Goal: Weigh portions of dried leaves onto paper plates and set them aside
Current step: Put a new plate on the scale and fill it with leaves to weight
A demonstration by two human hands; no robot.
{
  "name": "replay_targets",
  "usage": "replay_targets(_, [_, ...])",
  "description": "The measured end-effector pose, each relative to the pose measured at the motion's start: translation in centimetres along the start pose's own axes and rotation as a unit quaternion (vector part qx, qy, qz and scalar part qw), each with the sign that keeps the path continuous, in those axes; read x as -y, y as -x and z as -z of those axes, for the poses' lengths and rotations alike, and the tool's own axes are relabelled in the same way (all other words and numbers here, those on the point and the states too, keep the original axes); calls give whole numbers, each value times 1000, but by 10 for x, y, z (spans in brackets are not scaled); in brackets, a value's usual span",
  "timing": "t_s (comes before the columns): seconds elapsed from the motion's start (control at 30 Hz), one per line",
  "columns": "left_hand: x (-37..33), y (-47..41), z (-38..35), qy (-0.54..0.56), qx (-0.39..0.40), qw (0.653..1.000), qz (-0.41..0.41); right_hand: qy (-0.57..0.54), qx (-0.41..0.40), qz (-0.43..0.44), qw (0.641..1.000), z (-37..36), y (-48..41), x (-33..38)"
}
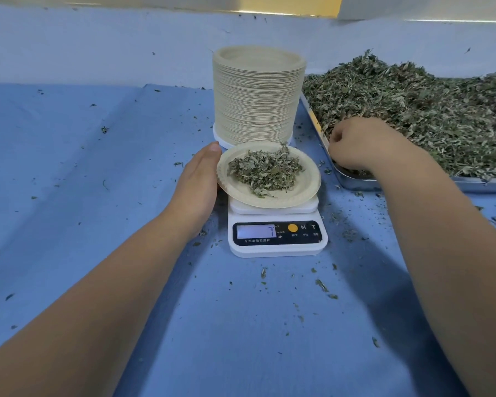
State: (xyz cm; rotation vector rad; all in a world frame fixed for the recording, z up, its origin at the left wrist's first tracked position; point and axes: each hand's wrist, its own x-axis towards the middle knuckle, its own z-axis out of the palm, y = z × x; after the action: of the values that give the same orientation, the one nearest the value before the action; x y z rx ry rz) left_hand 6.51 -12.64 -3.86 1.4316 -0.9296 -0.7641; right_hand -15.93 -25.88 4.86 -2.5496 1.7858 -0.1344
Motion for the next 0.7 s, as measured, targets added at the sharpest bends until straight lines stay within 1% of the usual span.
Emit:
replay_targets(0.17, [-2,0,-1,-12,7,1000,-11,24,61,-10,998,0,-1,-4])
replay_targets(0.23, [-1,-1,-1,-15,11,1000,-19,16,62,-11,998,0,0,-6])
replay_targets(0.33, [-2,1,-2,-19,14,1000,-20,-9,-2,-10,1000,2,0,-5])
replay_targets(0.4, [-3,1,-4,-17,9,1000,-19,-29,-60,19,998,5,1,0])
replay_targets(0.47, [-5,3,-5,-27,1,999,-17,-63,-81,66,993,8,3,9])
replay_targets(0.53, [-7,6,-7,-59,-7,998,-33,-85,-62,98,990,11,6,19])
replay_targets(0.63, [-7,8,-9,-69,-11,997,-20,-78,-4,124,989,13,10,31])
replay_targets(0.7, [-7,7,-9,-88,-14,996,-15,-85,18,133,987,11,13,37])
